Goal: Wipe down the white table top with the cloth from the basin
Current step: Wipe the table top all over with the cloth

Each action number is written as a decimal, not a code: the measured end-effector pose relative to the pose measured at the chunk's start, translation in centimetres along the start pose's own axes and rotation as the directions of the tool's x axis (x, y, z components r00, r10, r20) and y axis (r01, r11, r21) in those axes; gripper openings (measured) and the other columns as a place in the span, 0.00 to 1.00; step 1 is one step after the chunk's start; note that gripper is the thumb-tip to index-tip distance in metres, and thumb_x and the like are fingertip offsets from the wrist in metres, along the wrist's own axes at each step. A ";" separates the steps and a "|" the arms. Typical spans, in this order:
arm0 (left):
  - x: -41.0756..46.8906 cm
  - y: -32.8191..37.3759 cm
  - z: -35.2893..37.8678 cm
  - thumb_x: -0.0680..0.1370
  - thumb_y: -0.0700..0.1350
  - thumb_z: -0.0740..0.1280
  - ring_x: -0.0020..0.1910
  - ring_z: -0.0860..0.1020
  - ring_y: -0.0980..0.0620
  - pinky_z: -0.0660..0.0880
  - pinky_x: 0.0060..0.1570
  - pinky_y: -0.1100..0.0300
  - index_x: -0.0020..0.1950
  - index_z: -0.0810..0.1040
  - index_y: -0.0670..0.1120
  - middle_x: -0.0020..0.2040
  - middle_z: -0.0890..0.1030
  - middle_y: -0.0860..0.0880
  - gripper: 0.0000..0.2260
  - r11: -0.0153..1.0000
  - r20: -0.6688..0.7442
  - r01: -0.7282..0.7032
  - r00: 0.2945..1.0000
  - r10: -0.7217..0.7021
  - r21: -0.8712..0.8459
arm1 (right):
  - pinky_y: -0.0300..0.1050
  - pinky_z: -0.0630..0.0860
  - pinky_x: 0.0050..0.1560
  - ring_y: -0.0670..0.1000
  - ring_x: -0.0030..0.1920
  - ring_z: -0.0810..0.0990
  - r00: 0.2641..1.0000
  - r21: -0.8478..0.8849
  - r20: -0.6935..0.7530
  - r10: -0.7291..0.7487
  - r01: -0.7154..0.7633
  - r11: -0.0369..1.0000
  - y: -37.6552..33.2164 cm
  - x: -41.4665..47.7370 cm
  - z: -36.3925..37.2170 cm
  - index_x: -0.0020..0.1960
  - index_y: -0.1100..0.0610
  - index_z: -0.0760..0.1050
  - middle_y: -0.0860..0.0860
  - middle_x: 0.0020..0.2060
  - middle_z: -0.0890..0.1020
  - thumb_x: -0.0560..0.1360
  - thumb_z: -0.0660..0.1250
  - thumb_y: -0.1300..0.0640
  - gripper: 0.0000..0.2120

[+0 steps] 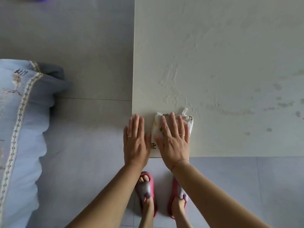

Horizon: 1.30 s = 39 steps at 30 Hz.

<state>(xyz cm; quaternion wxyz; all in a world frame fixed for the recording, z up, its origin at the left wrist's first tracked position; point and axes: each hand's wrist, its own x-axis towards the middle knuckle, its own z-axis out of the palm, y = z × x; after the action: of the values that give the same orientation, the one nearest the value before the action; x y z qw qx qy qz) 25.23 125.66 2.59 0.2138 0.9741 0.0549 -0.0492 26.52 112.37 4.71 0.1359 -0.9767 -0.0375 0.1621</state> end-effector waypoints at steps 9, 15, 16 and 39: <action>0.2 -0.7 0.3 0.80 0.46 0.47 0.75 0.57 0.44 0.58 0.72 0.45 0.73 0.64 0.38 0.74 0.62 0.40 0.23 0.988 -0.101 -0.065 0.994 0.051 -0.140 | 0.60 0.50 0.72 0.59 0.75 0.55 0.975 -0.138 -0.044 -0.216 0.208 0.968 -1.4 -1.3 2.5 0.75 0.47 0.59 0.52 0.75 0.58 0.77 0.49 0.40 0.28; 0.0 -0.7 0.6 0.80 0.49 0.48 0.76 0.53 0.45 0.55 0.73 0.47 0.75 0.59 0.42 0.76 0.55 0.45 0.25 0.999 -0.038 -0.039 0.999 0.039 -0.013 | 0.63 0.44 0.73 0.52 0.76 0.44 0.995 -0.175 -0.051 -0.087 0.076 0.982 4.7 -0.2 0.7 0.76 0.41 0.47 0.47 0.76 0.46 0.76 0.48 0.35 0.30; 0.0 -0.7 0.7 0.80 0.48 0.49 0.76 0.53 0.45 0.56 0.73 0.47 0.76 0.58 0.42 0.76 0.55 0.45 0.25 0.999 -0.036 -0.043 0.998 0.043 -0.003 | 0.63 0.40 0.73 0.50 0.76 0.40 0.998 -0.152 -0.060 0.024 -0.033 0.988 5.4 -0.1 0.4 0.75 0.40 0.42 0.46 0.76 0.41 0.76 0.46 0.35 0.30; 0.3 -0.5 0.4 0.79 0.51 0.49 0.74 0.58 0.39 0.58 0.72 0.45 0.74 0.56 0.32 0.75 0.58 0.35 0.29 0.990 -0.049 0.009 0.999 -0.016 -0.138 | 0.63 0.30 0.70 0.54 0.76 0.39 0.980 -0.109 -0.012 -0.199 0.197 0.974 -4.3 5.2 1.8 0.76 0.42 0.45 0.47 0.77 0.45 0.79 0.42 0.42 0.26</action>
<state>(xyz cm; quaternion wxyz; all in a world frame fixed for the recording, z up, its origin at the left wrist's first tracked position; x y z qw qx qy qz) 25.40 125.96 1.99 0.2789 0.9575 0.0697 -0.0224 30.76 117.52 2.69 0.0994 -0.9757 -0.1417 0.1344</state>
